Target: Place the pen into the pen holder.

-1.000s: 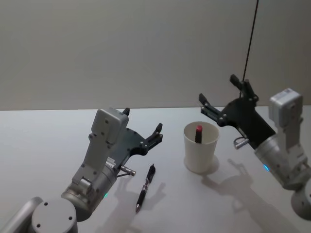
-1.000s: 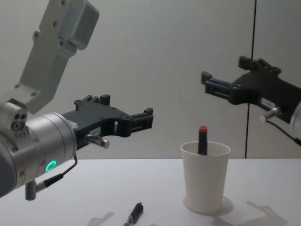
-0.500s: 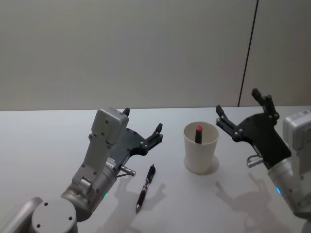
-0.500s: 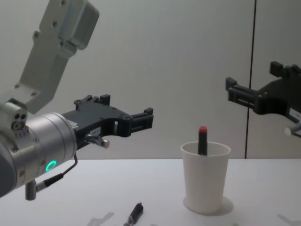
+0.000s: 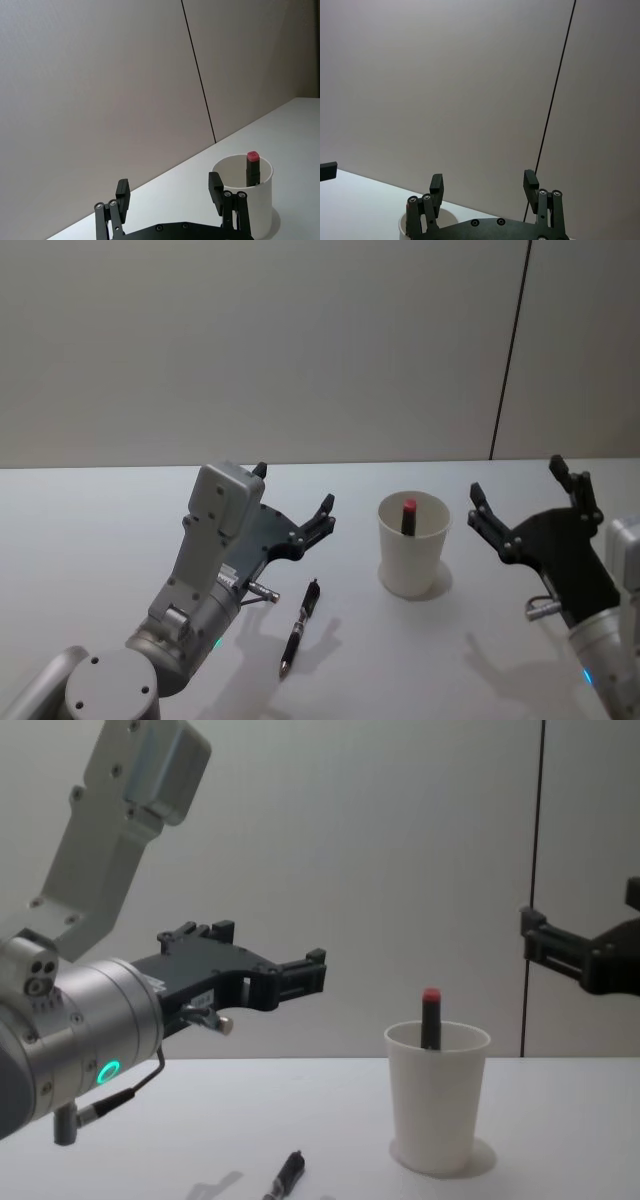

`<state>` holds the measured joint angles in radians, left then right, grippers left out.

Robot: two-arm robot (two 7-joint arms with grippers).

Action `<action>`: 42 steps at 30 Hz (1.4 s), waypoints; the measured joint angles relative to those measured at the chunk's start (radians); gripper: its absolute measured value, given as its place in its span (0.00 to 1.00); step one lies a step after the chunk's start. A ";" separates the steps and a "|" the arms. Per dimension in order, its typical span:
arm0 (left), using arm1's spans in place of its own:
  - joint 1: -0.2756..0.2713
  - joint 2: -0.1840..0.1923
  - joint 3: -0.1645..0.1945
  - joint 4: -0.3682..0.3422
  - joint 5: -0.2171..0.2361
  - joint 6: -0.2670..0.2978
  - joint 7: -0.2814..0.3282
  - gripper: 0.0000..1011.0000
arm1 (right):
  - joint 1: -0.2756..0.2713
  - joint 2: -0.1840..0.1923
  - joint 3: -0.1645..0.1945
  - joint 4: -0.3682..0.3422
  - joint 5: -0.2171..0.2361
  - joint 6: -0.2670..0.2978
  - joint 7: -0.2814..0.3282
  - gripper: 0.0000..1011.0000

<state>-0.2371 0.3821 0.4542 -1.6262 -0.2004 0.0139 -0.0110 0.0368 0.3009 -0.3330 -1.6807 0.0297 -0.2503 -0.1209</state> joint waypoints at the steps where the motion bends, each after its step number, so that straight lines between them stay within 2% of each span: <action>1: 0.000 0.000 0.000 0.000 0.000 0.000 0.000 0.99 | -0.006 0.001 0.000 -0.003 0.000 0.001 -0.005 0.99; 11: 0.000 0.000 0.000 0.000 0.000 0.000 0.000 0.99 | -0.051 0.010 0.000 -0.037 0.004 0.006 -0.053 0.99; 30: 0.000 0.000 0.000 0.000 0.001 0.002 -0.001 0.99 | -0.076 0.014 0.000 -0.055 0.006 0.009 -0.079 0.99; 38: 0.002 0.004 -0.005 -0.001 -0.002 0.030 -0.012 0.99 | -0.080 0.015 0.000 -0.058 0.007 0.009 -0.083 0.99; 42: 0.003 0.007 -0.009 -0.005 -0.012 0.065 -0.025 0.99 | -0.081 0.015 0.000 -0.059 0.007 0.009 -0.084 0.99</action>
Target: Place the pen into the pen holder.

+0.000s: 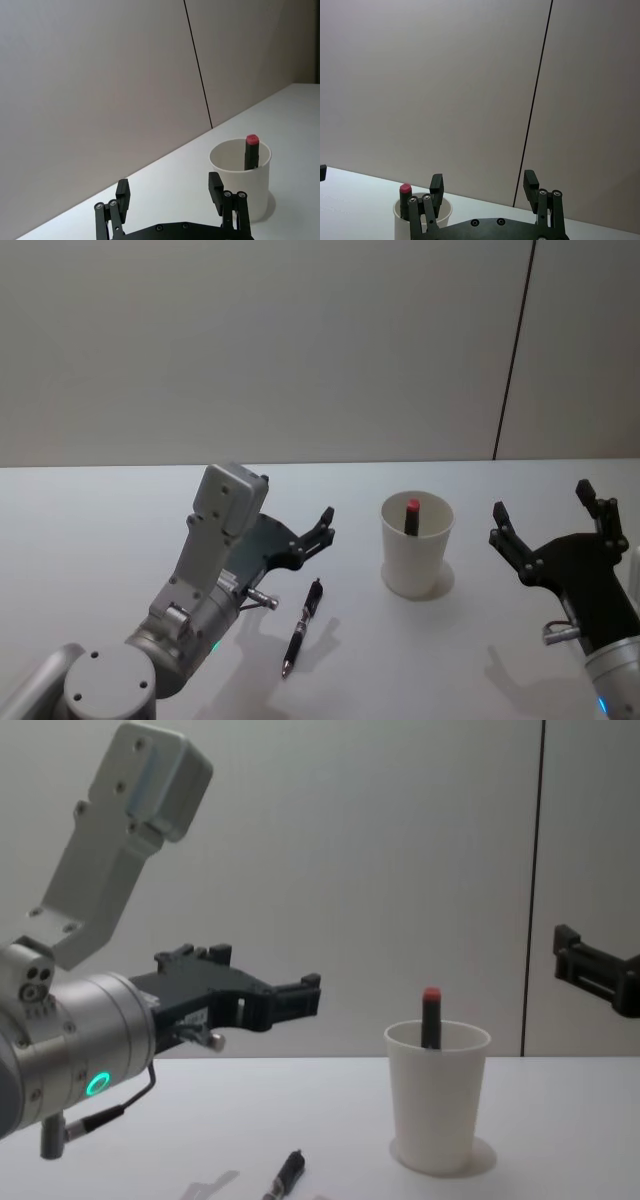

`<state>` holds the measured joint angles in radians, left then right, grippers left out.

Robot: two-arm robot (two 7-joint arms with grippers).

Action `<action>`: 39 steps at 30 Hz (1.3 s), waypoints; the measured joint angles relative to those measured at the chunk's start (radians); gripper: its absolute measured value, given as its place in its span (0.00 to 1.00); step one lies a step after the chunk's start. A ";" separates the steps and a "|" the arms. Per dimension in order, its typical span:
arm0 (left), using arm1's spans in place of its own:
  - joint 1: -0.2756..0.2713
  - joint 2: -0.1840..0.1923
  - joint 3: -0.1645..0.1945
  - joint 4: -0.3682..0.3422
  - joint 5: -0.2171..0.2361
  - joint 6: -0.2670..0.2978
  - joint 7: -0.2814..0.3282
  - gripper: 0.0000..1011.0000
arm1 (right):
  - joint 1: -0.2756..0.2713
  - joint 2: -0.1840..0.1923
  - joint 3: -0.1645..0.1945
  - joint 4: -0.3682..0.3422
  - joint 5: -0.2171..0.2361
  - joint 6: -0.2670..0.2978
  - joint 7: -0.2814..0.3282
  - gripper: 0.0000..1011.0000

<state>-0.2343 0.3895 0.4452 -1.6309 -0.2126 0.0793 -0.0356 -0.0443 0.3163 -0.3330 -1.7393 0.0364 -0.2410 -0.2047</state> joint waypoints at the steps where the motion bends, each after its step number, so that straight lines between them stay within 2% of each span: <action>1: 0.000 0.001 -0.001 -0.001 -0.003 0.009 -0.002 0.99 | 0.000 0.000 0.000 0.000 0.000 0.000 0.000 0.99; 8: 0.002 0.005 -0.008 -0.006 -0.028 0.085 -0.016 0.99 | -0.001 0.000 0.000 -0.001 0.000 0.000 -0.001 0.99; 21: -0.002 0.002 -0.022 -0.017 -0.085 0.284 -0.016 0.99 | -0.002 0.000 0.000 -0.002 0.000 0.000 -0.003 0.99; 30: -0.005 -0.001 -0.027 -0.019 -0.103 0.361 -0.008 0.99 | -0.002 0.000 0.000 -0.002 0.000 0.000 -0.003 0.99; 39: -0.006 -0.003 -0.030 -0.020 -0.109 0.387 -0.006 0.99 | -0.002 0.000 0.000 -0.002 0.000 0.000 -0.003 0.99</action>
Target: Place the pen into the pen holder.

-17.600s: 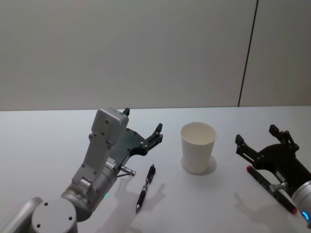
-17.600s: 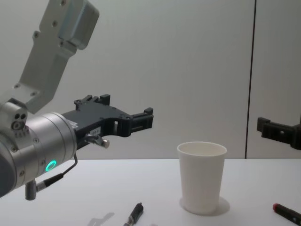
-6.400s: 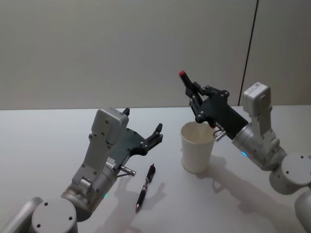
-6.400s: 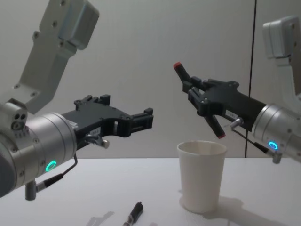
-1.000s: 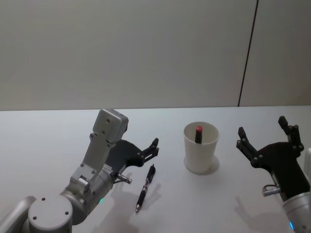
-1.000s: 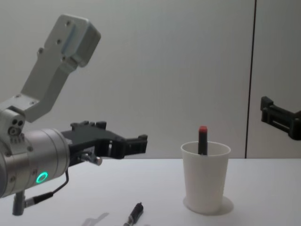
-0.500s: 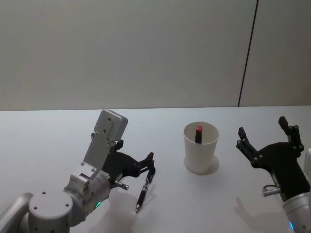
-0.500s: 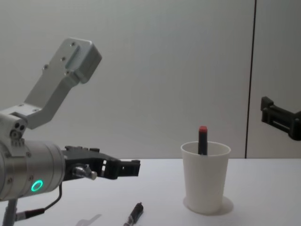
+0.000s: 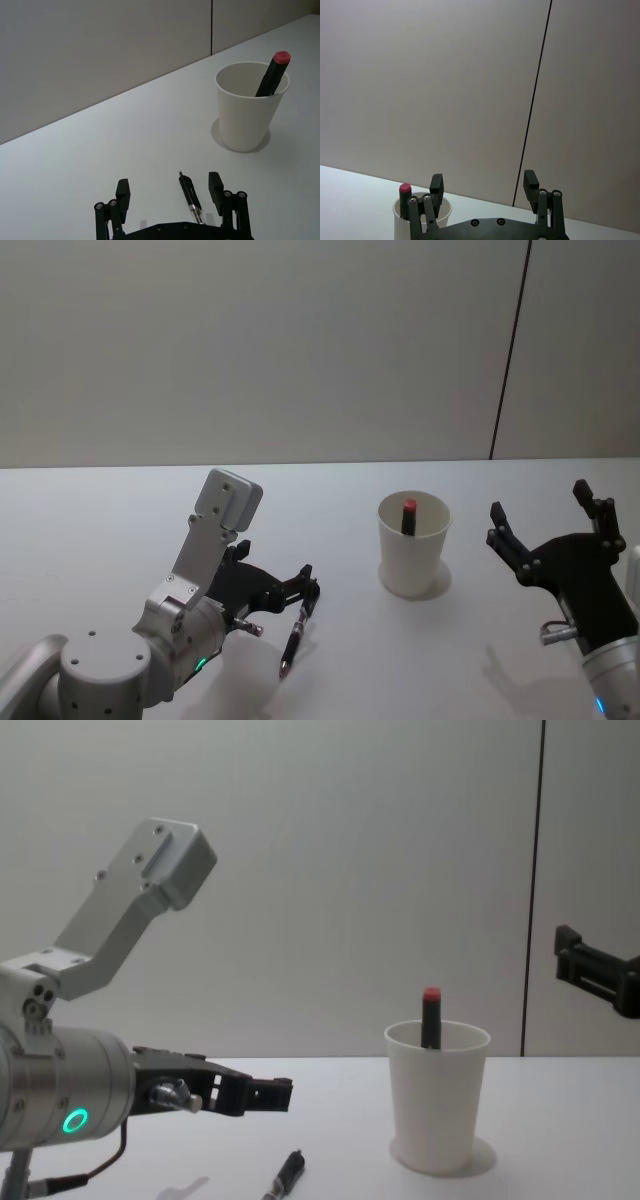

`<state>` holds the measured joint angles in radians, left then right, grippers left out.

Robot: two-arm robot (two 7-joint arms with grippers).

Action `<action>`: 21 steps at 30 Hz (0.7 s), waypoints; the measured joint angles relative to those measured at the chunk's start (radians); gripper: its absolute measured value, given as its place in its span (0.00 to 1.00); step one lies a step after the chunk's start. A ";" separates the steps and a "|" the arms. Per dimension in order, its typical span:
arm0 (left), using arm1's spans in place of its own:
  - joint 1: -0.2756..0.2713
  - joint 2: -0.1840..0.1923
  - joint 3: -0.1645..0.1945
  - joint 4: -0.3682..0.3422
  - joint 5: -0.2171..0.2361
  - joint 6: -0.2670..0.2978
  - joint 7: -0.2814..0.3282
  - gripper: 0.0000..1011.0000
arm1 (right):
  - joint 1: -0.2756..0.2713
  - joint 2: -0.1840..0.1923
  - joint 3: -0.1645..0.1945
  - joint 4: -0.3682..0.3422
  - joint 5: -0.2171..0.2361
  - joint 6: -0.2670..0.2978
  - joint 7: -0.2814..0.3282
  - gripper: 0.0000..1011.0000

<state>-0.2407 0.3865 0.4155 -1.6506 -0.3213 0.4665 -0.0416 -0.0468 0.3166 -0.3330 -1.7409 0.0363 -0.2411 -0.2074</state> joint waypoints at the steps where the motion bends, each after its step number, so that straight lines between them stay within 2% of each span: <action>1: 0.000 0.000 0.000 0.000 0.000 0.000 0.000 0.99 | 0.000 0.000 0.000 0.000 0.000 0.000 0.000 0.99; 21: 0.012 -0.004 -0.004 0.000 0.008 -0.023 0.009 0.99 | 0.000 0.000 0.000 0.000 0.000 0.000 0.000 0.99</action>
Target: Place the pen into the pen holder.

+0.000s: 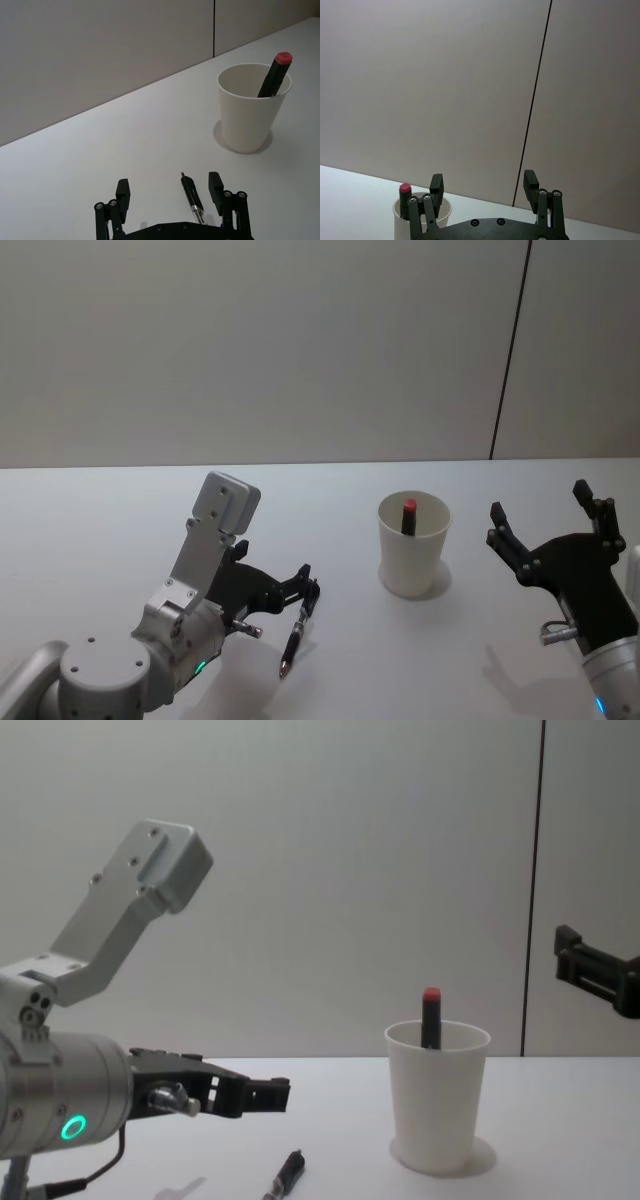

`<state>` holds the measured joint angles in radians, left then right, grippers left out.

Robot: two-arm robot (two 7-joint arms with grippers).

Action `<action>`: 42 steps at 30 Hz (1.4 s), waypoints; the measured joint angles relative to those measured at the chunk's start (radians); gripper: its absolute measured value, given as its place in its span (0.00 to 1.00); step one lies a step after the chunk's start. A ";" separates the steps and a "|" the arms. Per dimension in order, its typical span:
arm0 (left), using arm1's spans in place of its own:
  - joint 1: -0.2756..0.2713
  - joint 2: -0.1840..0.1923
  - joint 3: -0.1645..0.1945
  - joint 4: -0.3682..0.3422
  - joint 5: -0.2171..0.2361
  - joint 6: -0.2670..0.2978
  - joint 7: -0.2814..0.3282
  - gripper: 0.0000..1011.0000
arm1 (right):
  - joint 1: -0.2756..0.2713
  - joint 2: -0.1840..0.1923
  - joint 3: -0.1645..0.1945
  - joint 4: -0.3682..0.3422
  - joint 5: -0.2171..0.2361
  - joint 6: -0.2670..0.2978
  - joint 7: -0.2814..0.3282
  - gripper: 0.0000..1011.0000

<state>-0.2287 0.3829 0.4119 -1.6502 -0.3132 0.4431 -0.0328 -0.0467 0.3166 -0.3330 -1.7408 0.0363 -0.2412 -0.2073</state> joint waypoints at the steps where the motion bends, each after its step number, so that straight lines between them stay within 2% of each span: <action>1: 0.001 0.000 0.000 0.000 0.001 -0.001 0.000 0.99 | 0.000 0.000 0.000 0.000 0.000 0.000 0.000 0.99; 19: 0.022 0.002 0.006 -0.016 0.008 0.025 -0.019 0.99 | 0.000 0.000 0.000 0.000 0.000 0.000 0.000 0.99; 35: 0.013 -0.017 0.010 -0.031 0.008 0.130 -0.035 0.99 | 0.000 0.000 0.000 0.000 0.000 0.000 0.000 0.99; 42: 0.000 -0.036 0.012 -0.013 0.011 0.180 -0.028 0.99 | 0.000 0.000 0.000 0.000 0.000 0.000 0.000 0.99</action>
<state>-0.2291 0.3468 0.4237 -1.6637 -0.3020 0.6234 -0.0607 -0.0467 0.3166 -0.3330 -1.7408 0.0363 -0.2411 -0.2073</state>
